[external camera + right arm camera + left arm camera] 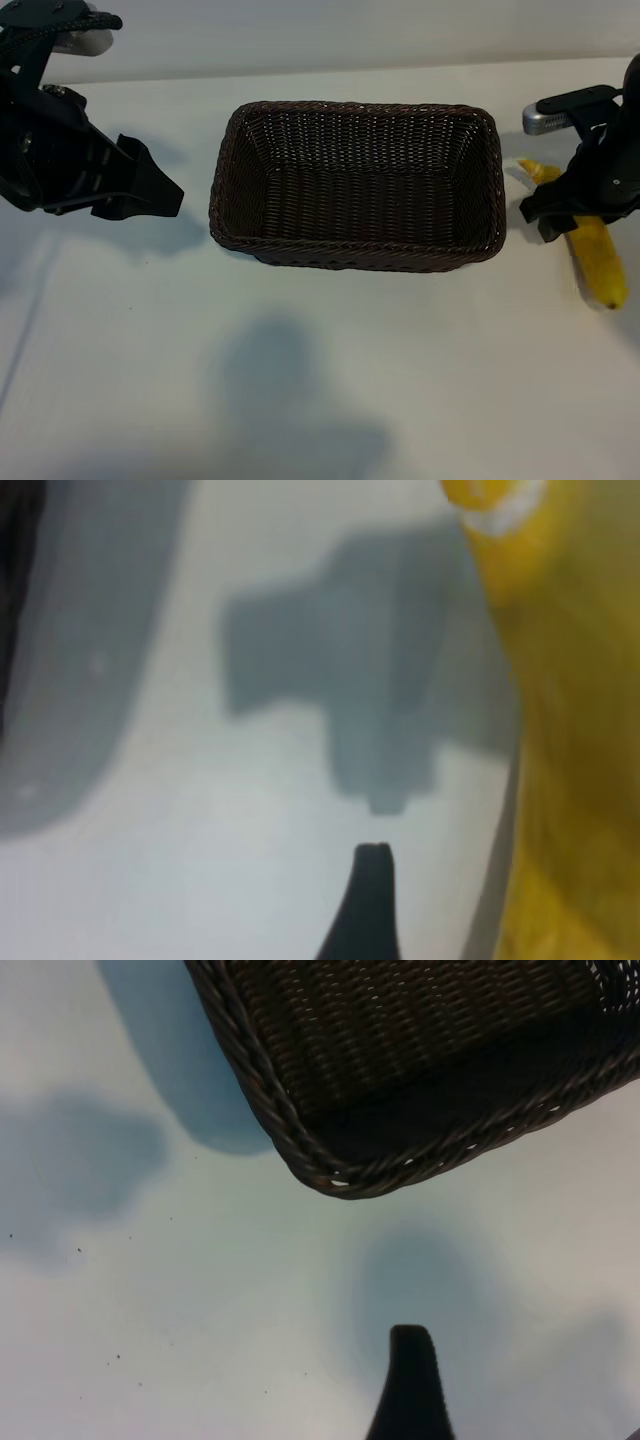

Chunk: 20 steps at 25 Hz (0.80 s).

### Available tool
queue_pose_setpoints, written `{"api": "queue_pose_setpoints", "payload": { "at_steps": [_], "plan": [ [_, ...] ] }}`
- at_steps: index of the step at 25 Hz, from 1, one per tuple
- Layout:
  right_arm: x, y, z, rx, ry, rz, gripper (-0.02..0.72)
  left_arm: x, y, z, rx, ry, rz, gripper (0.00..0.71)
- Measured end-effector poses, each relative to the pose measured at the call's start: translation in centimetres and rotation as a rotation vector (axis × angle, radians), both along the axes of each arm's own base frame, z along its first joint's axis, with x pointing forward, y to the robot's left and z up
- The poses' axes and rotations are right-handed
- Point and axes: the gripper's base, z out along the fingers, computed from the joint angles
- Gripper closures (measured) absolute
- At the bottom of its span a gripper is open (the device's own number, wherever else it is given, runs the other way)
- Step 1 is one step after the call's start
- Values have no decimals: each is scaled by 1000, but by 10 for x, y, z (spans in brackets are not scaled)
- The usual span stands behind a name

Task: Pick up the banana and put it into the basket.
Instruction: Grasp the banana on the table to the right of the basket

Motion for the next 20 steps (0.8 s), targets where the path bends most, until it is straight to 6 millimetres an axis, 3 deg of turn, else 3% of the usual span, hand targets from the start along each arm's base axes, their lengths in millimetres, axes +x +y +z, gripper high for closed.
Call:
{"api": "queue_pose_setpoints", "payload": {
  "at_steps": [6, 13, 15, 19, 20],
  "plan": [
    [1, 1, -8, 4, 14, -4, 88, 0, 0, 0, 0, 0, 0, 135],
    [1, 2, -20, 0, 43, -3, 105, 0, 0, 0, 0, 0, 0, 135],
    [1, 2, -20, -1, 43, -3, 137, 0, 0, 0, 0, -1, 0, 136],
    [2, 2, -20, -1, 40, -3, 279, 0, 0, 0, -1, -4, 1, 136],
    [2, 2, -20, -1, 41, -3, 278, 0, 0, 0, -1, -4, 1, 136]
  ]
}}
